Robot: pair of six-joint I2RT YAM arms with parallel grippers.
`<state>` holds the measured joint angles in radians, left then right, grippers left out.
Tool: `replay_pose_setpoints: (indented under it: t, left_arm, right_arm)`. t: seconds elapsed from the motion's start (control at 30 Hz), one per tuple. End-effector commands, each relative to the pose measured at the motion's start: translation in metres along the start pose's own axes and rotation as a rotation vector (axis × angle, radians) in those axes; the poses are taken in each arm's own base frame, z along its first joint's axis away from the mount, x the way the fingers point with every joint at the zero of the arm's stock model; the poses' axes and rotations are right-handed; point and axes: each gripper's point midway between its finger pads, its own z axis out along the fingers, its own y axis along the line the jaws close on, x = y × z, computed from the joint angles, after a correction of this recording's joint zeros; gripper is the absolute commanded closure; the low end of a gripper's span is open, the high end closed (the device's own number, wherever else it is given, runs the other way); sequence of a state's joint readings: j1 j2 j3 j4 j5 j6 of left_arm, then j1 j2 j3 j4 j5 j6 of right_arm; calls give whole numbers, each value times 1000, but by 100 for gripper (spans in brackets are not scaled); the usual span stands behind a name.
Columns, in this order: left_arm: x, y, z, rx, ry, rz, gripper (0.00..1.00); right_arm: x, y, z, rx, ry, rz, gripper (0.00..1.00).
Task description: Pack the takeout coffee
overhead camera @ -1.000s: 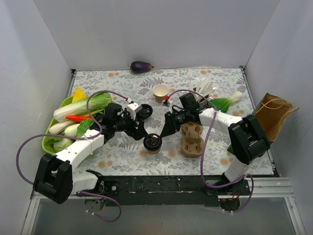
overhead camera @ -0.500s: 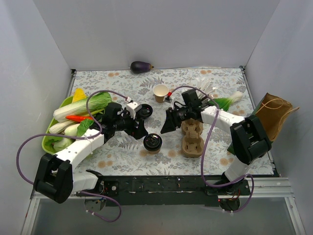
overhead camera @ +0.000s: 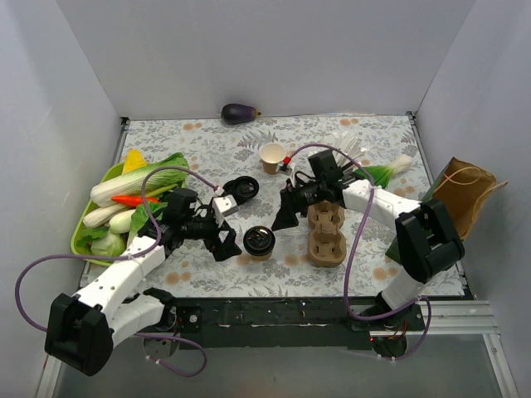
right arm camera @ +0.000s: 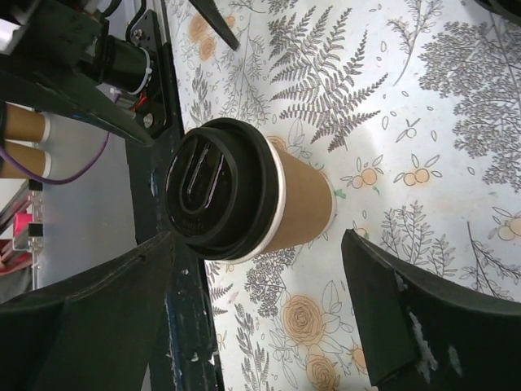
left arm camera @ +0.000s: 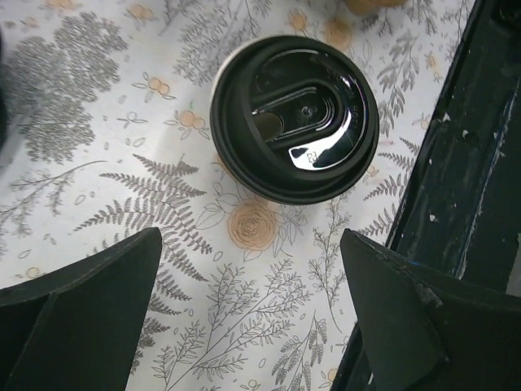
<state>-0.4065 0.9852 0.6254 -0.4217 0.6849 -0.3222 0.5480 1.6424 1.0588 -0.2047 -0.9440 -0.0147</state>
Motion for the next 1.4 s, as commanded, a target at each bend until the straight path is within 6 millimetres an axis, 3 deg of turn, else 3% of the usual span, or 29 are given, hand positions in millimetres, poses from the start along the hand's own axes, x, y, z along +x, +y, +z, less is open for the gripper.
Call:
replay_pose_setpoints:
  t: [0.0, 0.43, 0.7, 1.37]
  left_arm:
    - [8, -13, 7, 97, 41, 18, 7]
    - [-12, -22, 15, 165, -4, -19, 8]
    - [-26, -13, 24, 156, -27, -54, 8]
    - [-29, -5, 39, 157, -34, -73, 9]
  right_arm:
    - [-15, 14, 3, -27, -6, -58, 7]
    - [-6, 15, 18, -69, 30, 11, 2]
    - [-5, 15, 25, -88, 44, 23, 2]
    - [-5, 14, 30, -120, 40, 56, 7]
